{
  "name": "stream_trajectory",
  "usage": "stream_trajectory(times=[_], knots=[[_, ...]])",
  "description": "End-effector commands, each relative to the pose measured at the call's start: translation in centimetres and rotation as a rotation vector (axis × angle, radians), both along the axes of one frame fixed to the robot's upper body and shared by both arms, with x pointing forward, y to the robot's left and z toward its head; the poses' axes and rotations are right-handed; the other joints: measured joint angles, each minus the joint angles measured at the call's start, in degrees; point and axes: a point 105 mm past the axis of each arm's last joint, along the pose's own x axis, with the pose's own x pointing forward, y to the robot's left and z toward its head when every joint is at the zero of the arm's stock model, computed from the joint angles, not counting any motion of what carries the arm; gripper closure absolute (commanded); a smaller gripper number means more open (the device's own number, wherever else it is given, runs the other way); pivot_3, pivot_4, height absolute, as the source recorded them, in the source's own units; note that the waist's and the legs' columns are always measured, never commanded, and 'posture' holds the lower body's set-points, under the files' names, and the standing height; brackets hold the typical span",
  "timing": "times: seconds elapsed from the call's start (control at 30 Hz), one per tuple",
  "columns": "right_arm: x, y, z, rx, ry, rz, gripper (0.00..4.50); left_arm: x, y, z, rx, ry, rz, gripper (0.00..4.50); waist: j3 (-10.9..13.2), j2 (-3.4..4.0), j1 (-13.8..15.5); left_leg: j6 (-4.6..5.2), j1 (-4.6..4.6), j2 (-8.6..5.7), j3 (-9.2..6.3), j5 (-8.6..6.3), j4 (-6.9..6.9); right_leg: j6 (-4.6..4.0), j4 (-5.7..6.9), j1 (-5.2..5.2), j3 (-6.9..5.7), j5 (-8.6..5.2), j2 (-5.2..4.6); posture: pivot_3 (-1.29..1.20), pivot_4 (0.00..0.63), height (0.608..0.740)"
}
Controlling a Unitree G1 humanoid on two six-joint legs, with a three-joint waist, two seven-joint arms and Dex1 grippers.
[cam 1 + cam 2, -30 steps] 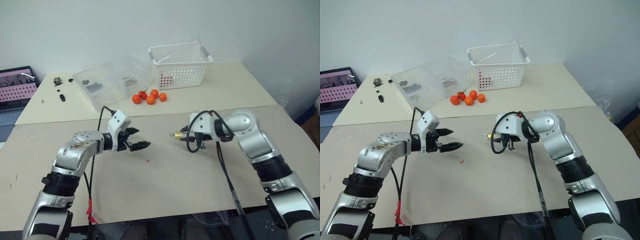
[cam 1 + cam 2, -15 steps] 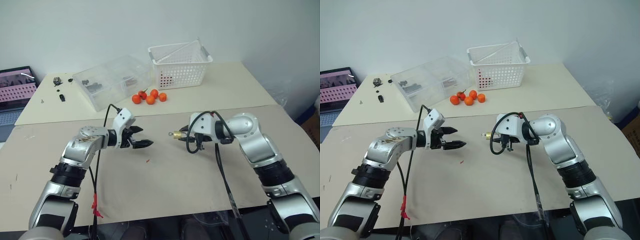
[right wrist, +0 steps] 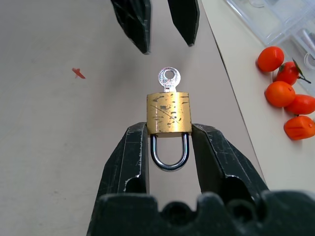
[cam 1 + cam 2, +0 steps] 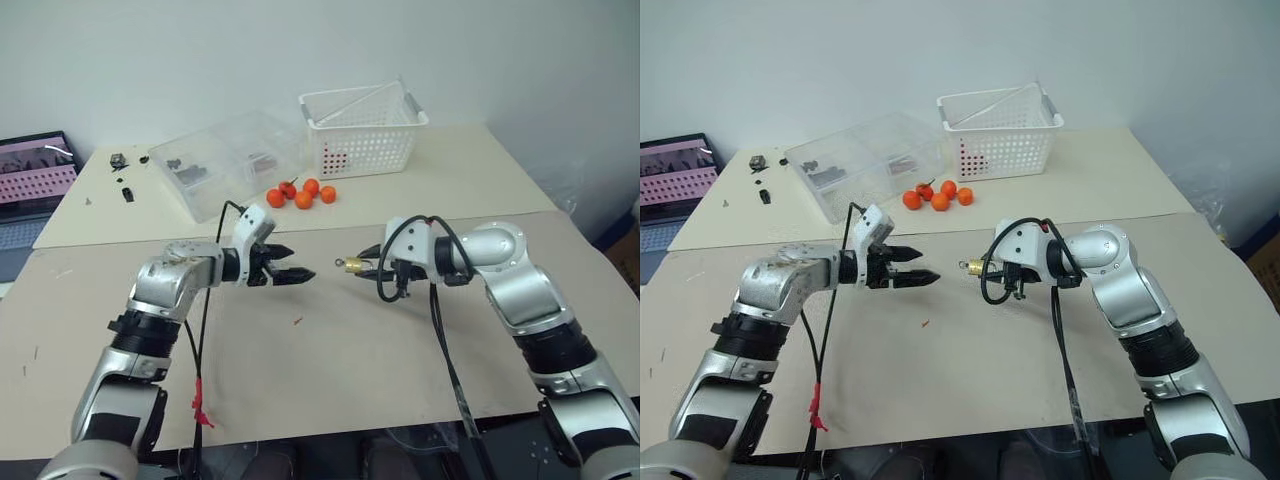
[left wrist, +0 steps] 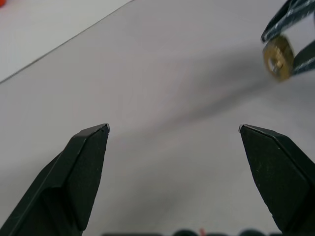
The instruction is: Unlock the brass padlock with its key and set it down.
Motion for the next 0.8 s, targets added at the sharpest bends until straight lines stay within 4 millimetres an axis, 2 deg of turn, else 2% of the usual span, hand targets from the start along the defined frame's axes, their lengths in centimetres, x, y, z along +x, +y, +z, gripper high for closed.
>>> stream_trajectory(times=[0.03,0.27,0.43,0.53,0.63,0.67,0.8], knots=[[-0.3,-0.1,1.6,0.04,-0.054,0.003,3.59,-0.1,-0.3,2.7,-0.061,0.0,0.007,0.0,0.0,0.0,-0.1,0.0,0.0,0.0,0.01,0.0,0.01,0.0,0.0,0.0,0.01,0.0,0.0,0.0,0.15,0.74],[-0.7,-0.4,1.7,0.055,-0.047,-0.011,3.59,-2.0,-0.9,2.2,-0.039,0.106,-0.102,0.0,0.0,0.0,-0.4,-0.01,0.03,0.07,0.03,0.0,-0.01,0.0,0.03,-0.05,0.05,0.01,0.04,0.0,0.15,0.74],[-1.0,-0.6,1.9,0.064,-0.029,-0.023,3.59,-1.8,-1.2,1.6,-0.035,0.144,-0.088,0.0,0.0,0.0,-0.1,-0.01,0.03,0.01,0.04,0.0,-0.01,0.0,0.0,-0.02,0.05,0.01,-0.02,0.0,0.15,0.74],[-1.0,-0.6,2.1,0.065,-0.029,-0.03,3.59,-1.7,-1.6,1.6,-0.046,0.151,-0.09,0.71,0.0,0.0,0.0,-0.01,0.03,0.02,0.03,0.0,-0.01,0.0,0.0,-0.02,0.05,0.01,-0.01,0.0,0.15,0.74],[-1.0,-0.8,2.1,0.061,-0.03,-0.036,3.59,-1.8,-2.0,1.9,-0.066,0.16,-0.104,1.96,0.0,-0.01,0.0,-0.01,0.02,0.02,0.04,0.0,-0.01,0.0,-0.01,-0.02,0.05,0.01,-0.01,0.0,0.15,0.74],[-1.0,-0.8,2.1,0.059,-0.031,-0.038,3.59,-1.8,-2.1,2.0,-0.068,0.16,-0.106,2.24,0.0,-0.01,0.0,-0.01,0.02,0.02,0.04,0.0,-0.01,0.0,-0.01,-0.02,0.05,0.01,-0.01,0.0,0.15,0.74],[-1.0,-0.8,2.3,0.058,-0.036,-0.041,3.59,-1.7,-2.5,2.4,-0.089,0.168,-0.108,2.24,0.0,-0.01,-0.1,-0.01,0.02,0.02,0.05,0.0,-0.01,0.0,-0.01,-0.02,0.08,0.01,-0.01,0.0,0.15,0.74]])
